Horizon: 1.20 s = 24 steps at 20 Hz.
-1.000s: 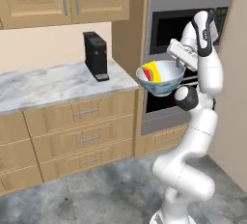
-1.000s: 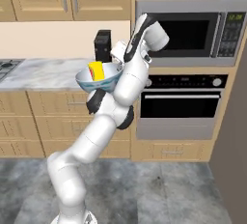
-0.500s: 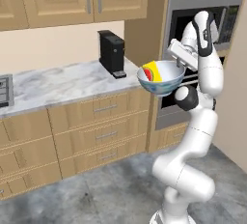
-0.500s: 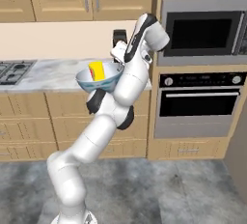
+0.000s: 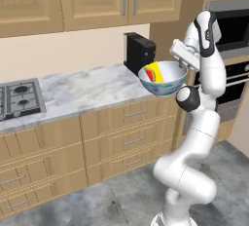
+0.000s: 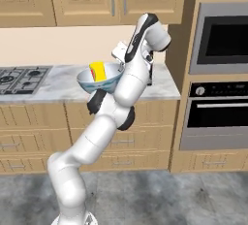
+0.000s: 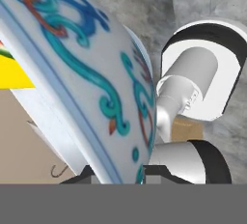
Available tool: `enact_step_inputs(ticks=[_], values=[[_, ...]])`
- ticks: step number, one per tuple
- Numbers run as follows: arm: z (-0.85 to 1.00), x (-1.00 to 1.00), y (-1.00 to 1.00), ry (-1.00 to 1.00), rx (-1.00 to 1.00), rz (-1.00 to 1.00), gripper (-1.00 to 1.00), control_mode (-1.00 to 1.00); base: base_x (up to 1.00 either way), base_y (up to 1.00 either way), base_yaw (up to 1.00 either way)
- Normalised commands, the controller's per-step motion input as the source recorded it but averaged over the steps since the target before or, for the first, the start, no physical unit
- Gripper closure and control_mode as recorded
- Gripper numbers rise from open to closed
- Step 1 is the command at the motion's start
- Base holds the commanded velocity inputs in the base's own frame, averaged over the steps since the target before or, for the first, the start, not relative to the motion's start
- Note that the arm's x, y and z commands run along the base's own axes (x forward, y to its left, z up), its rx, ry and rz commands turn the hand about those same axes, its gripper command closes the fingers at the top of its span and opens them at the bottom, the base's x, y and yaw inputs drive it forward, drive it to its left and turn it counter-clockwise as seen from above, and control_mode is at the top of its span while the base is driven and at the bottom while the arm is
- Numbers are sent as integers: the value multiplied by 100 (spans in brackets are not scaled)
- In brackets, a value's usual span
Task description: Place the cup inside the bowl on the dining table and move the bowl to any counter.
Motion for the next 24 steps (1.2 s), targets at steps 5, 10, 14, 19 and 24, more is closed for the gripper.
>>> enact_step_inputs(ticks=[5, 10, 14, 19, 24], values=[[0, 0, 0, 0, 0, 0, 100, 100, 28, 28, 7], [0, 0, 0, 0, 0, 0, 100, 100, 25, 26, 11], [0, 0, 0, 0, 0, 0, 100, 100, 34, 33, 15], [0, 0, 0, 0, 0, 0, 100, 100, 35, 25, 14], [0, 0, 0, 0, 0, 0, 100, 100, 52, 15, 7]])
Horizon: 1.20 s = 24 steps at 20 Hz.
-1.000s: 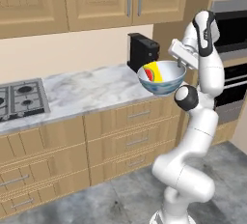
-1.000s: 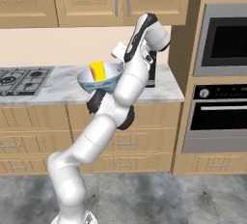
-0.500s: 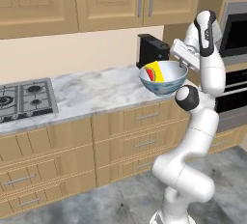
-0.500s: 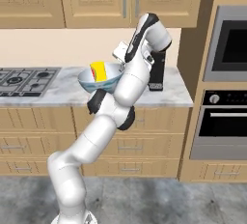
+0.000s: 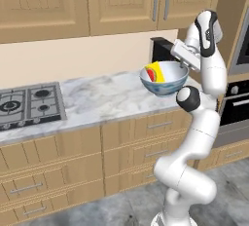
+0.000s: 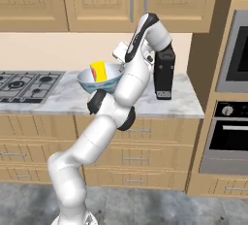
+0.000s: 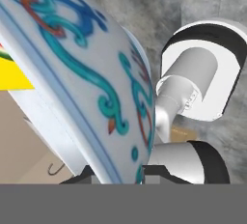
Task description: Place the cup inside the bowl on the dining table and move the bowl to any counter.
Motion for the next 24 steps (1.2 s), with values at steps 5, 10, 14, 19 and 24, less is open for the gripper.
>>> enact_step_inputs(ticks=[5, 10, 14, 19, 24], values=[[0, 0, 0, 0, 0, 0, 100, 100, 16, 12, 2], [0, 0, 0, 0, 0, 0, 100, 100, 0, 6, 0], [0, 0, 0, 0, 0, 0, 100, 100, 0, 0, 0], [0, 0, 0, 0, 0, 0, 100, 100, 17, 0, 0], [0, 0, 0, 0, 0, 0, 100, 100, 55, 7, 0]])
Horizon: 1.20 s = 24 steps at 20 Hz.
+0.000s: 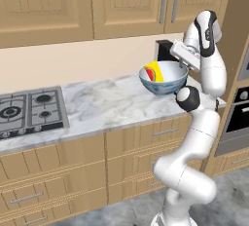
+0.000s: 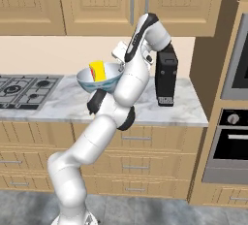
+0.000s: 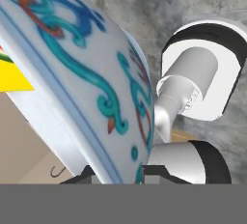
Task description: Place the cup inside the bowl on the dining table and move the bowl to any counter.
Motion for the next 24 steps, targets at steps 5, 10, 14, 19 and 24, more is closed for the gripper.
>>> enact_step_inputs(ticks=[5, 10, 14, 19, 24], values=[[0, 0, 0, 0, 0, 0, 100, 100, 21, 5, 0], [0, 0, 0, 0, 0, 0, 100, 100, 0, 0, 0], [0, 0, 0, 0, 0, 0, 100, 100, 0, 0, 0], [0, 0, 0, 0, 0, 0, 100, 100, 0, 0, 0], [0, 0, 0, 0, 0, 0, 100, -100, 0, 0, 0]])
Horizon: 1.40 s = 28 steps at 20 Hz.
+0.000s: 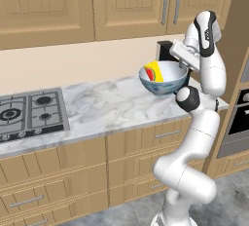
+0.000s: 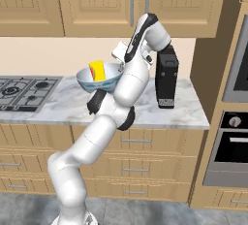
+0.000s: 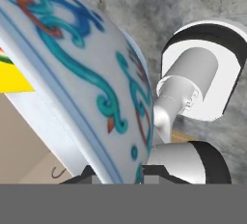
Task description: Place the cup inside the bowl on the dining table and move the bowl to any counter.
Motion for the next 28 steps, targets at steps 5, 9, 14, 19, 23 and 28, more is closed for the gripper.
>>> enact_step_inputs(ticks=[5, 9, 14, 19, 23, 28], values=[[0, 0, 1, -8, 0, 0, 100, -100, 0, 0, 0], [-9, -4, 6, -16, 0, 0, 100, -100, 0, 0, 0], [-7, -3, 5, -19, 0, 0, 100, -100, 0, 0, 0], [0, -17, -4, -9, 0, -9, 100, -100, 0, 0, 0], [0, -43, -24, -9, 5, -21, 100, -100, 0, 0, 0], [0, -27, -3, -19, 4, -24, 100, -100, 0, 0, 0]])
